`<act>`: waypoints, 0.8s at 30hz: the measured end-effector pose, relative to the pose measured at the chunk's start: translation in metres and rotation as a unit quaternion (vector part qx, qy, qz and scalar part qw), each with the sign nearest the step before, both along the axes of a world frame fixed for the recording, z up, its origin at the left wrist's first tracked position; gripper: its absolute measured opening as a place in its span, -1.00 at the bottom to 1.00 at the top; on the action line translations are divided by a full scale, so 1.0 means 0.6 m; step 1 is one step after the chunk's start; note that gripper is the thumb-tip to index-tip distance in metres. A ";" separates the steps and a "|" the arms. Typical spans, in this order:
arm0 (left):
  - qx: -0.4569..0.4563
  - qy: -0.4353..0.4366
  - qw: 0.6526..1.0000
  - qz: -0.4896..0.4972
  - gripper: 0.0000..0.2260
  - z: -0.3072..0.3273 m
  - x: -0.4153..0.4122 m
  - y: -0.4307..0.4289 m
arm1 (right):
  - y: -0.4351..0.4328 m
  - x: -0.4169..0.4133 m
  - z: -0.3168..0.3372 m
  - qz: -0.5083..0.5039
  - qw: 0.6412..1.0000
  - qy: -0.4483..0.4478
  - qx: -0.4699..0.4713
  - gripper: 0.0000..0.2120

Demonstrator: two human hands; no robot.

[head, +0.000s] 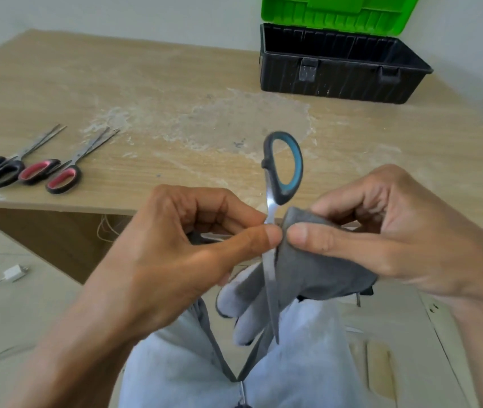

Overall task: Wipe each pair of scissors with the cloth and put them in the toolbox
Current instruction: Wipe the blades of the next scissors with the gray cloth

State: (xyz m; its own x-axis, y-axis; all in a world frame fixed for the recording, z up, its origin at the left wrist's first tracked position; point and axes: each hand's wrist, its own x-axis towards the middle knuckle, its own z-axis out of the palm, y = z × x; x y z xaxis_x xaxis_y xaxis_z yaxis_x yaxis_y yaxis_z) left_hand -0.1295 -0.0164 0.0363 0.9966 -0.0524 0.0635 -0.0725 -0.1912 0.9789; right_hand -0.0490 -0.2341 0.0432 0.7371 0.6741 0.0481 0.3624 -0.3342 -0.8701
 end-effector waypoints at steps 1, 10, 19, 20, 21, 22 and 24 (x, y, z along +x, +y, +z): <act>0.003 0.000 1.000 -0.003 -0.86 -0.002 0.000 0.001 | 0.002 0.000 0.000 0.007 1.000 0.004 -0.004 -0.71; -0.017 0.005 1.000 0.011 -0.87 -0.004 -0.002 0.021 | -0.017 0.001 0.008 -0.016 0.998 0.056 0.002 -0.82; -0.048 0.036 0.998 0.028 -0.87 -0.007 -0.002 0.031 | 0.000 0.001 0.007 -0.023 0.998 0.066 -0.001 -0.77; -0.056 0.040 0.997 0.043 -0.87 -0.007 -0.003 0.037 | -0.007 0.003 0.007 -0.039 0.997 0.067 0.004 -0.78; -0.058 0.042 0.996 0.050 -0.86 -0.007 -0.003 0.040 | -0.014 0.003 0.007 -0.052 0.996 0.071 0.011 -0.80; -0.057 0.041 0.996 0.051 -0.85 -0.006 -0.003 0.040 | -0.017 0.001 0.006 -0.060 0.995 0.073 0.017 -0.81; -0.058 0.038 0.996 0.048 -0.84 -0.004 -0.001 0.037 | -0.016 -0.004 0.006 -0.071 0.994 0.073 0.026 -0.80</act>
